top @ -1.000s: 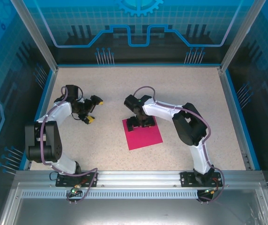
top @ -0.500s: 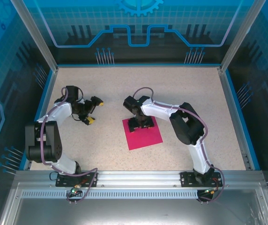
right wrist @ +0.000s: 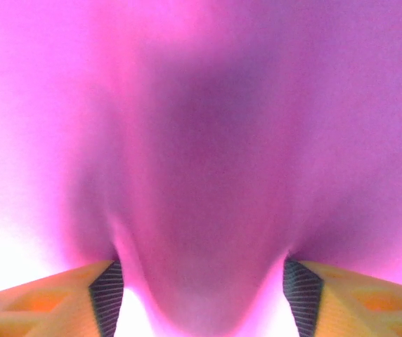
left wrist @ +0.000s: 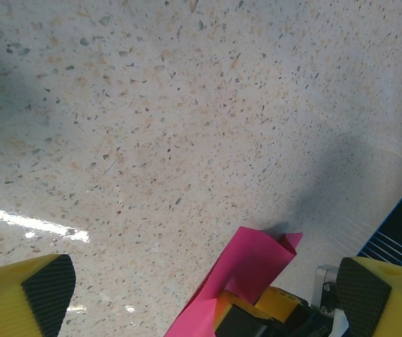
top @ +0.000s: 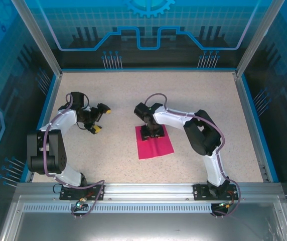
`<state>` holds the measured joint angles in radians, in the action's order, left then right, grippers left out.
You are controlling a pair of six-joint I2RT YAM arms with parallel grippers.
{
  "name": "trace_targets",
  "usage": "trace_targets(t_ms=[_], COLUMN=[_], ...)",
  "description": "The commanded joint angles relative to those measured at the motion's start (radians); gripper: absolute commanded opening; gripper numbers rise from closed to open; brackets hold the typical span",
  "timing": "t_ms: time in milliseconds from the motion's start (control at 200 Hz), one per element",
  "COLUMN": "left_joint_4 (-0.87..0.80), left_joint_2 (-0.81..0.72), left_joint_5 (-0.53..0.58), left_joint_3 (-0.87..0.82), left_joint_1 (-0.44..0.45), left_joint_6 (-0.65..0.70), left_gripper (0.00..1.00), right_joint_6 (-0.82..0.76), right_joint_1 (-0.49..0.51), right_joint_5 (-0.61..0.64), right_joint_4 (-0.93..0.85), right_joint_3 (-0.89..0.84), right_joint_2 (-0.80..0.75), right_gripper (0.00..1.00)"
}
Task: Fold a paper plane with a square sheet of paper (pick it up from the middle)
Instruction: Fold the square sheet of paper in half at the center of the table.
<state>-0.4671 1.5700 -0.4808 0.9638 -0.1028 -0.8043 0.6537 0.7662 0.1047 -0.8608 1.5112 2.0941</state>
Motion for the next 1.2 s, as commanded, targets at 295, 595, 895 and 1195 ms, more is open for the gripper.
trace_targets(t_ms=[295,595,895,1195], left_joint_4=[-0.010,0.053,0.081,0.131], left_joint_2=[-0.004,0.027,0.041,0.020], left_joint_5=[-0.066,-0.074,-0.070,-0.092], left_joint_3=[-0.038,-0.057,-0.054,-0.082], left_joint_1=[0.031,0.123,0.201,0.261], left_joint_6=[0.045,0.011,-0.010,-0.013], left_gripper=[0.99,0.99,0.99,0.99], right_joint_6=[-0.009,0.006,-0.129,-0.094], right_joint_1=[-0.027,-0.106,-0.126,-0.151], right_joint_5=[-0.405,-0.567,-0.350,-0.281], right_joint_4=[0.397,0.483,0.297,0.273], right_joint_3=[-0.178,-0.253,-0.206,-0.233], right_joint_2=[-0.252,-0.231,-0.150,-0.177], right_gripper=[0.14,0.22,0.46,0.51])
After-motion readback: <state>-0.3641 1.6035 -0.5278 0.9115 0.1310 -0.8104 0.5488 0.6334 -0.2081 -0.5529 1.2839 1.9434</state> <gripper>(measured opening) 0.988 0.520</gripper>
